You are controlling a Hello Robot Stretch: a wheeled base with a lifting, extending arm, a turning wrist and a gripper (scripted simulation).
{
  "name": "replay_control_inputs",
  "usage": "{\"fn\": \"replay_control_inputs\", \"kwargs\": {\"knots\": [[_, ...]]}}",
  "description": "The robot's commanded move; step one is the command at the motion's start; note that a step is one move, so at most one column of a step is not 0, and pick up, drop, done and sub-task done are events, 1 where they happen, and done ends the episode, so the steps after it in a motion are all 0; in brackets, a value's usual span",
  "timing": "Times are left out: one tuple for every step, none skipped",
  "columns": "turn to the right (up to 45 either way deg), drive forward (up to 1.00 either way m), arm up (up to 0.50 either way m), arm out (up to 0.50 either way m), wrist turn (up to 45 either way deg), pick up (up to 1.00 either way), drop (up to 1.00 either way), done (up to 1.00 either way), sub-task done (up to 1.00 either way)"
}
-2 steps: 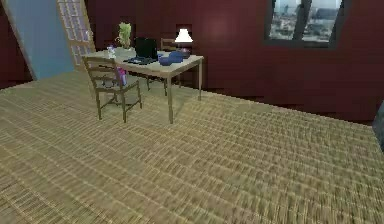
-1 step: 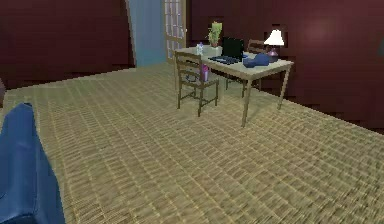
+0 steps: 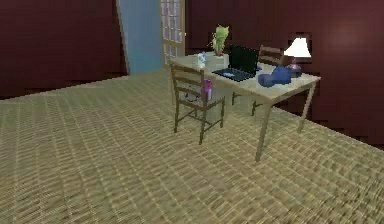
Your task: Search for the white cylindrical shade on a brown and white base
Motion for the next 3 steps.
{"fn": "replay_control_inputs", "kwargs": {"knots": [[-21.0,0.00,0.00,0.00,0.0,0.00,0.00,0.00,0.00],[0.0,1.00,0.00,0.00,0.0,0.00,0.00,0.00,0.00],[0.0,0.90,0.00,0.00,0.0,0.00,0.00,0.00,0.00]]}}
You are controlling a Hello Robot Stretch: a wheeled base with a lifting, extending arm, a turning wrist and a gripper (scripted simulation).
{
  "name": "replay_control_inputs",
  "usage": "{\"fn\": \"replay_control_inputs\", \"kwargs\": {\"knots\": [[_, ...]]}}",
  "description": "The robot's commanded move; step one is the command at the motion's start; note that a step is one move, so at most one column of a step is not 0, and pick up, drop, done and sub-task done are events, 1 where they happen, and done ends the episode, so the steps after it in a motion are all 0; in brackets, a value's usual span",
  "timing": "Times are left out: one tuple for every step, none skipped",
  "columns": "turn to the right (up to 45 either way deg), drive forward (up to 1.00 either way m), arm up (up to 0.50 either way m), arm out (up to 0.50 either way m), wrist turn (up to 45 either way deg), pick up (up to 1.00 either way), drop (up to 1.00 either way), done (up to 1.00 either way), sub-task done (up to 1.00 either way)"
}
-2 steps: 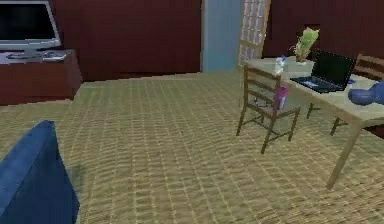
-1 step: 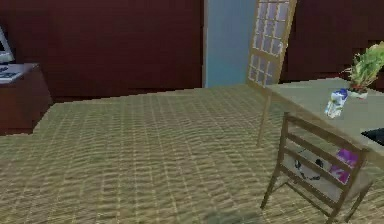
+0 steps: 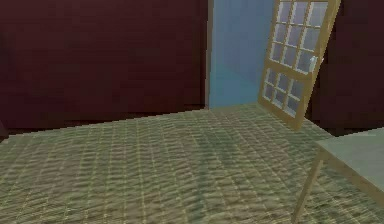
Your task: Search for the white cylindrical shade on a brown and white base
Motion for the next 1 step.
{"fn": "replay_control_inputs", "kwargs": {"knots": [[0.0,0.25,0.00,0.00,0.0,0.00,0.00,0.00,0.00]]}}
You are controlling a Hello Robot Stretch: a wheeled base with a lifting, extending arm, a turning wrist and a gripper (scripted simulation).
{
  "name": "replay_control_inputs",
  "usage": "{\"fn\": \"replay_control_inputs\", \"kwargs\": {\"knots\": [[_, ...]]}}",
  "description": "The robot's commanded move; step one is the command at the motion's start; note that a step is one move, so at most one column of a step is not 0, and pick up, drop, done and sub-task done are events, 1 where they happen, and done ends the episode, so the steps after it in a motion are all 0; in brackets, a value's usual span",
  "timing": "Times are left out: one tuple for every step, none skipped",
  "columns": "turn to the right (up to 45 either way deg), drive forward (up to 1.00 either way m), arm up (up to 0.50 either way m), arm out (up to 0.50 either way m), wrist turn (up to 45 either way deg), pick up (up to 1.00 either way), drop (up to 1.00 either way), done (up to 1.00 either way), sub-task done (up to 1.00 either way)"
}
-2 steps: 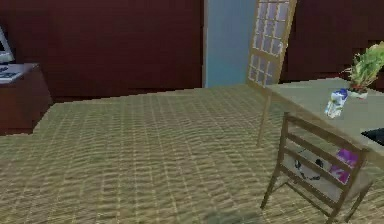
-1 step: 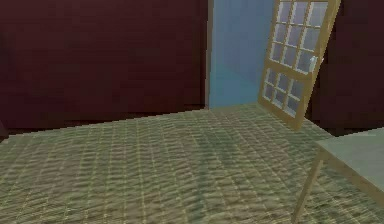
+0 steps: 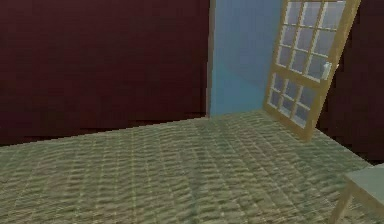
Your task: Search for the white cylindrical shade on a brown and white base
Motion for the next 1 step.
{"fn": "replay_control_inputs", "kwargs": {"knots": [[12.0,0.00,0.00,0.00,0.0,0.00,0.00,0.00,0.00]]}}
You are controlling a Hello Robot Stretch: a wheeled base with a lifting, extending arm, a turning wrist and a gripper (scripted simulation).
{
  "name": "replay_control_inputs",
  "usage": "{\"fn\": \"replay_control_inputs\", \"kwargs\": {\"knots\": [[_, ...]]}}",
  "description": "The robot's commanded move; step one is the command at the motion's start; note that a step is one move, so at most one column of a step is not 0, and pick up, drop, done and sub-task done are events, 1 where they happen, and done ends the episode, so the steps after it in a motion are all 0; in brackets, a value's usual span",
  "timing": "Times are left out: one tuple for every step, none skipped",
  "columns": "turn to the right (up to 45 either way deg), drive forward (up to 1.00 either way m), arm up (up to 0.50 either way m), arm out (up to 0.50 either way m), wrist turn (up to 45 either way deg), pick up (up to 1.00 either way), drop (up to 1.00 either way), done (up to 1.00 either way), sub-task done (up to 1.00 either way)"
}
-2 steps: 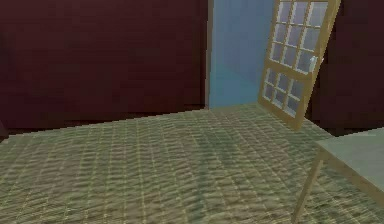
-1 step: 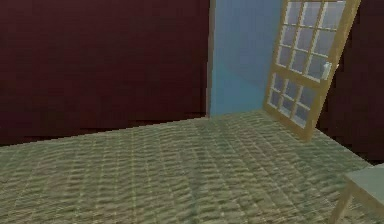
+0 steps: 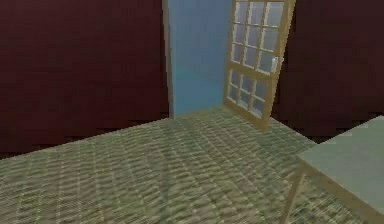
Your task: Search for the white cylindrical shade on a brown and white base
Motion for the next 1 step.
{"fn": "replay_control_inputs", "kwargs": {"knots": [[0.0,1.00,0.00,0.00,0.0,0.00,0.00,0.00,0.00]]}}
